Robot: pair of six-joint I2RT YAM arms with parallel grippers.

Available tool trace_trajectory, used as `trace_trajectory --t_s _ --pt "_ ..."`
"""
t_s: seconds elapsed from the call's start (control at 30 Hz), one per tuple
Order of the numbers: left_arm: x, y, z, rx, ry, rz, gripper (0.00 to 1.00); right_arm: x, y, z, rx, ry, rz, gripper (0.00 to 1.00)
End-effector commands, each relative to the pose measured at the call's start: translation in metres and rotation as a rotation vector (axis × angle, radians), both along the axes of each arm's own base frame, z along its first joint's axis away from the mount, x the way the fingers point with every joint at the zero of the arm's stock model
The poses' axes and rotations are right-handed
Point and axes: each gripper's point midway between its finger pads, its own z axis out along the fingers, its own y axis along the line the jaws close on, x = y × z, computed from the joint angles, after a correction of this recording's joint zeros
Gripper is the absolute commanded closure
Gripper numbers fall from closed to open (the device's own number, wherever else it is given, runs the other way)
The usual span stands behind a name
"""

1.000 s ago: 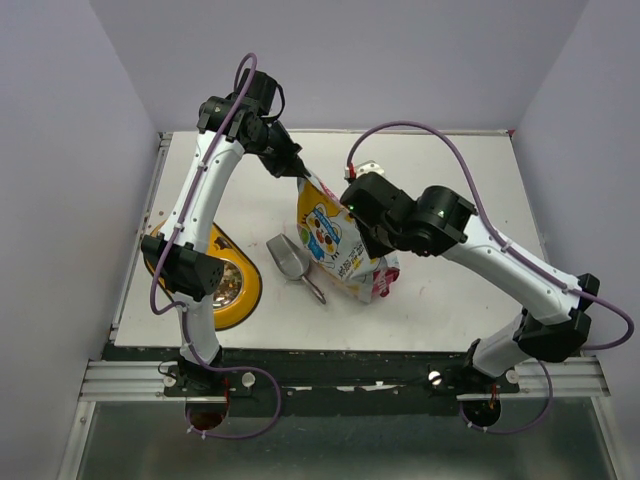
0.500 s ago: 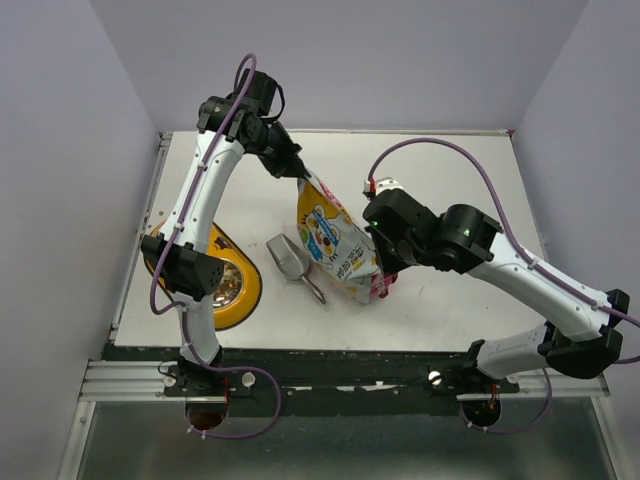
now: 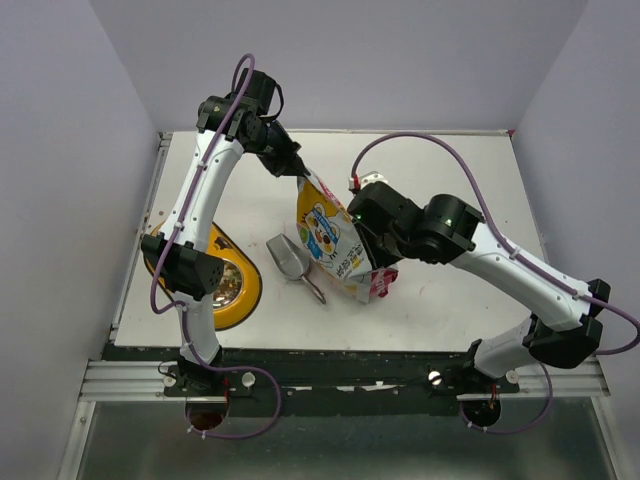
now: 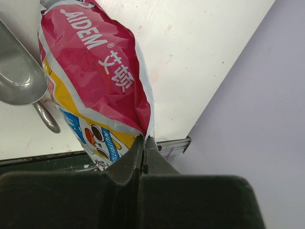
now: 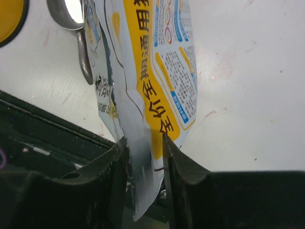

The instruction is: Serve the pet food

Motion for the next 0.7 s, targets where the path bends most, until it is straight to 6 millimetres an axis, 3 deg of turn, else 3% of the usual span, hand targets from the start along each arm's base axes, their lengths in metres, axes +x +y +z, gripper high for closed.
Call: trace_trajectory --t_s 0.0,0.2,0.37,0.43,0.47,0.5,0.67 --pt "0.030 0.015 0.016 0.005 -0.118 0.081 1.00 0.025 0.001 0.006 -0.106 -0.100 0.005 0.58" --pt "0.029 0.015 0.016 0.005 -0.118 0.081 1.00 0.051 0.009 0.013 -0.168 -0.193 -0.016 0.61" --pt "0.030 0.014 0.016 0.000 -0.117 0.081 1.00 0.058 0.014 0.016 -0.212 -0.227 -0.018 0.71" --pt "0.031 0.013 0.017 -0.003 -0.120 0.083 1.00 0.061 0.016 0.018 -0.227 -0.244 -0.018 0.78" --pt "0.031 0.013 0.017 -0.004 -0.119 0.085 1.00 0.062 0.016 0.016 -0.244 -0.246 -0.013 0.95" --pt "0.031 0.013 0.017 -0.005 -0.119 0.086 1.00 0.060 0.017 0.013 -0.260 -0.235 0.014 1.00" --pt "0.032 0.012 0.018 -0.013 -0.119 0.093 1.00 0.055 0.028 0.015 -0.232 -0.227 0.070 1.00"
